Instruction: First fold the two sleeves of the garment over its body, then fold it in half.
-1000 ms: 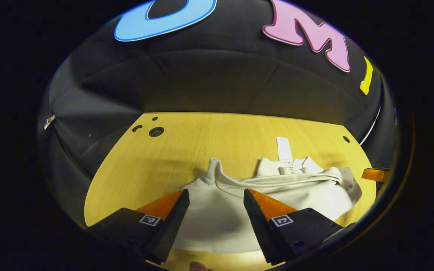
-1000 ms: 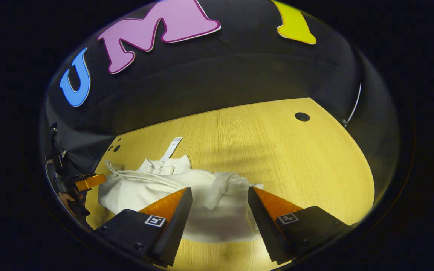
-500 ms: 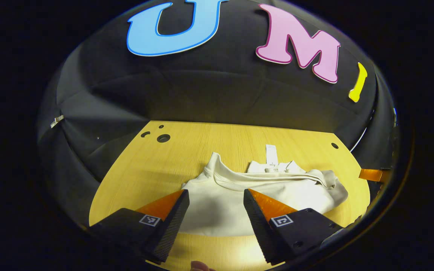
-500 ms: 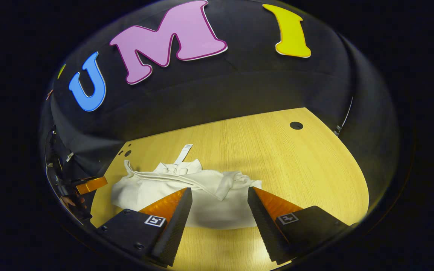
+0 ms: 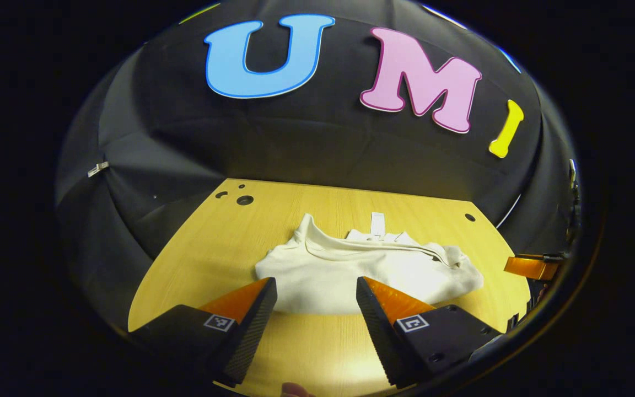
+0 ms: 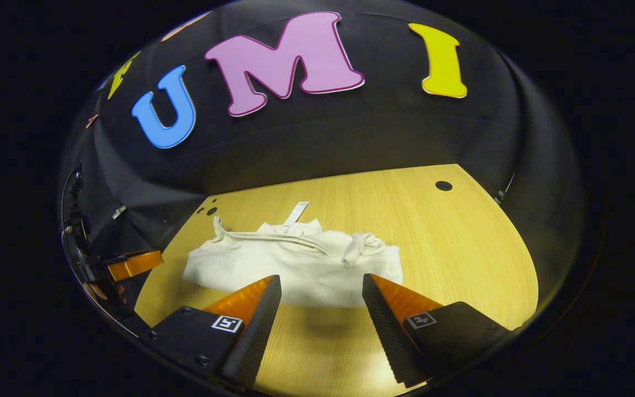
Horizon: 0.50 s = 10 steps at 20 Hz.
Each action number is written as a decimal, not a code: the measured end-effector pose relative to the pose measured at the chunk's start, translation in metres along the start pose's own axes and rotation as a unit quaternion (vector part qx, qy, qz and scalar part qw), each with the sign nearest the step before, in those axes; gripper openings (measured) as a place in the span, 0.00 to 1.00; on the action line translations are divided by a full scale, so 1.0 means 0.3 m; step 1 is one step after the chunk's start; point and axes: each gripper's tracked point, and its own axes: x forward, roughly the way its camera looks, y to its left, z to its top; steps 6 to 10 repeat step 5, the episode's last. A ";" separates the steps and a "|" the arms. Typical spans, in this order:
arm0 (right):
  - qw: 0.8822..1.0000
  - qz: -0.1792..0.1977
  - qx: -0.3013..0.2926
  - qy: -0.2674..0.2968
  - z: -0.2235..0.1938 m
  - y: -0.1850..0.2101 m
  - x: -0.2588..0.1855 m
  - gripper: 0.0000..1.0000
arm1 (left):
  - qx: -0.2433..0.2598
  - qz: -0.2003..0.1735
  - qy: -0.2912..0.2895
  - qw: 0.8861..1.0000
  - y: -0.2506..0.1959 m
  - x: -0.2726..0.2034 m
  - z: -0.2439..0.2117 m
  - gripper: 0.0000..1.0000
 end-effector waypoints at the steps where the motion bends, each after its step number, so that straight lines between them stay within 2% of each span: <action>1: 1.000 0.004 -0.003 0.003 -0.016 0.018 -0.015 0.92 | -0.003 0.000 0.001 1.000 0.004 -0.024 -0.021 0.90; 5: 1.000 0.023 -0.006 0.005 -0.058 0.086 -0.064 0.93 | -0.026 0.005 0.030 0.999 0.016 -0.101 -0.147 0.90; 10: 1.000 0.023 -0.006 0.005 -0.058 0.086 -0.064 0.93 | -0.026 0.005 0.030 0.999 0.016 -0.101 -0.147 0.90</action>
